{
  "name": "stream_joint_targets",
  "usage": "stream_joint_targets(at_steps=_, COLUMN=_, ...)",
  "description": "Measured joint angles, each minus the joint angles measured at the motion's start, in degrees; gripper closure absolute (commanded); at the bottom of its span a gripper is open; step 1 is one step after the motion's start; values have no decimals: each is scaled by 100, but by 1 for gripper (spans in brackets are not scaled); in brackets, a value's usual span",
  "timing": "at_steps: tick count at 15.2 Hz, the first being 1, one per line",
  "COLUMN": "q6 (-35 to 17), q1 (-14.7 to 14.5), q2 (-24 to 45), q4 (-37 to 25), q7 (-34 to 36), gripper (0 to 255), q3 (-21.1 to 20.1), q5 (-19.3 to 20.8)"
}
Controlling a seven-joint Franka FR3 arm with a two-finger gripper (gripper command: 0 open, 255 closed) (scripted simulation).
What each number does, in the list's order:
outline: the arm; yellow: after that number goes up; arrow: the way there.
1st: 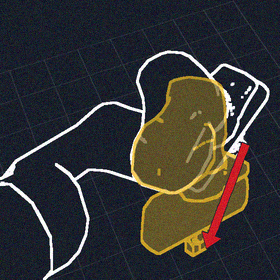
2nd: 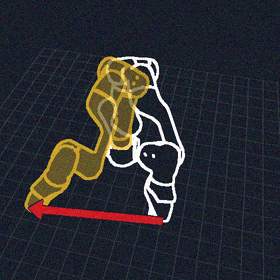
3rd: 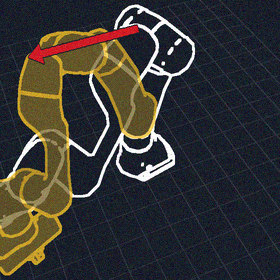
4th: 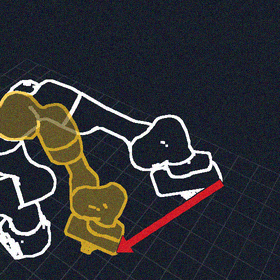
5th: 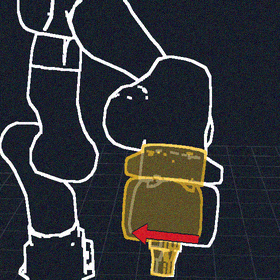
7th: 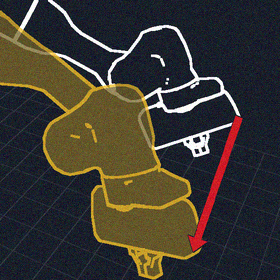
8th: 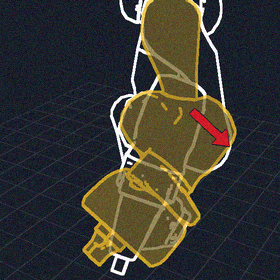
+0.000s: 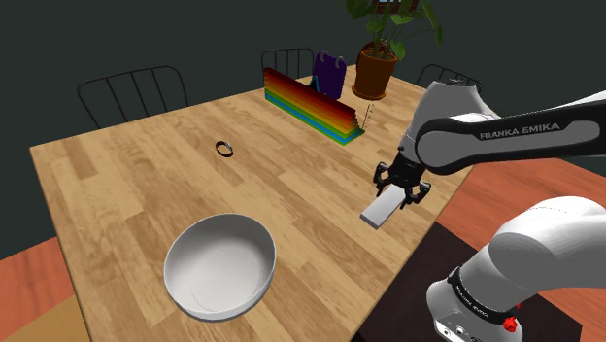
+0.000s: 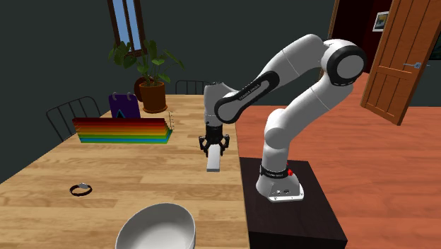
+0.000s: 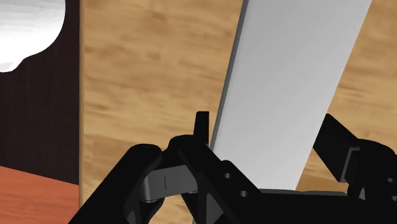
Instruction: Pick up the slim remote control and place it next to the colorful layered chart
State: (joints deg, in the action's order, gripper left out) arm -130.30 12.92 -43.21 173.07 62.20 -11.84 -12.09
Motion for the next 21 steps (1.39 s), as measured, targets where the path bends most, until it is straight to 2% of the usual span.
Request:
stream_joint_targets(at_steps=13, q6=1426, q1=64, q2=-756, q4=-677, q7=64, gripper=255, q3=146, q5=189)
stream_joint_targets(at_steps=21, q6=2131, q1=119, q2=-912, q4=-1228, q7=82, gripper=255, q3=236, q5=297)
